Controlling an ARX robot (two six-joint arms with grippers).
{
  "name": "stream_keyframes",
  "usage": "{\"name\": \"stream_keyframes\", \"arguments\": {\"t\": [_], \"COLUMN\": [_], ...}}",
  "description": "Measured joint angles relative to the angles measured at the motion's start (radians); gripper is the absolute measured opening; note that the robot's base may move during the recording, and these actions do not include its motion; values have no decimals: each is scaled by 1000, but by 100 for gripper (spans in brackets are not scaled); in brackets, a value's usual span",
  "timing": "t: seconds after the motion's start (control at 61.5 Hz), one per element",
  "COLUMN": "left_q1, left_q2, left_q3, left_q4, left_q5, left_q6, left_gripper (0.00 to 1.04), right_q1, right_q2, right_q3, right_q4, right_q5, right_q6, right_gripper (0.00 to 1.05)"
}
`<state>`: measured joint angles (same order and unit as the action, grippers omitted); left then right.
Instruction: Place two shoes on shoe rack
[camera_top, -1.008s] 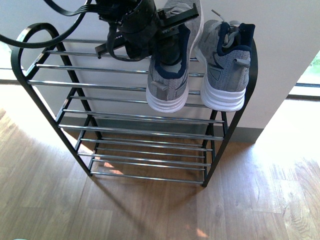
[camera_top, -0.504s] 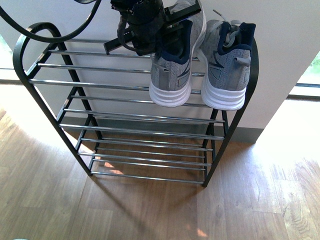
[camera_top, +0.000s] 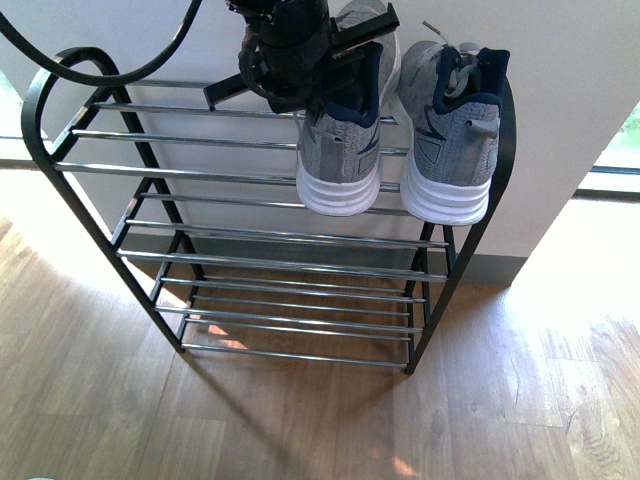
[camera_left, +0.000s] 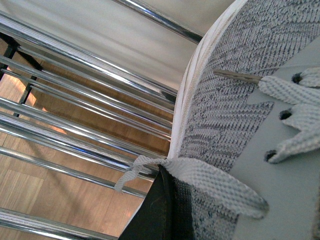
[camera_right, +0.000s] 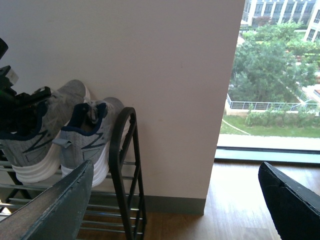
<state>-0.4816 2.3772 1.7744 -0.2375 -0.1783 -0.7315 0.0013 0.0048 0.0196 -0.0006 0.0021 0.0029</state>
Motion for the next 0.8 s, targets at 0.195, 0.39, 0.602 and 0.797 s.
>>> {"name": "stream_keyframes", "arguments": {"t": [0.195,0.39,0.602,0.797], "left_q1": [-4,-3,-10,3], "left_q2": [-16,-113,-305,-514], "left_q3": [-26,-140,-259,-522], "left_q4": [27,59,128,442], "left_q5": [-7,42,19,-169], "left_q6": [7,9,56,236], "left_gripper": [22,54,88,90], "right_q1": [0,0,0,0], "right_q2": [0,0,0,0], "right_q3": [0,0,0,0], "right_q4": [0,0,0,0], "right_q5": [0,0,0,0], "right_q6": [0,0,0,0], "right_gripper": [96,96,96,96]}}
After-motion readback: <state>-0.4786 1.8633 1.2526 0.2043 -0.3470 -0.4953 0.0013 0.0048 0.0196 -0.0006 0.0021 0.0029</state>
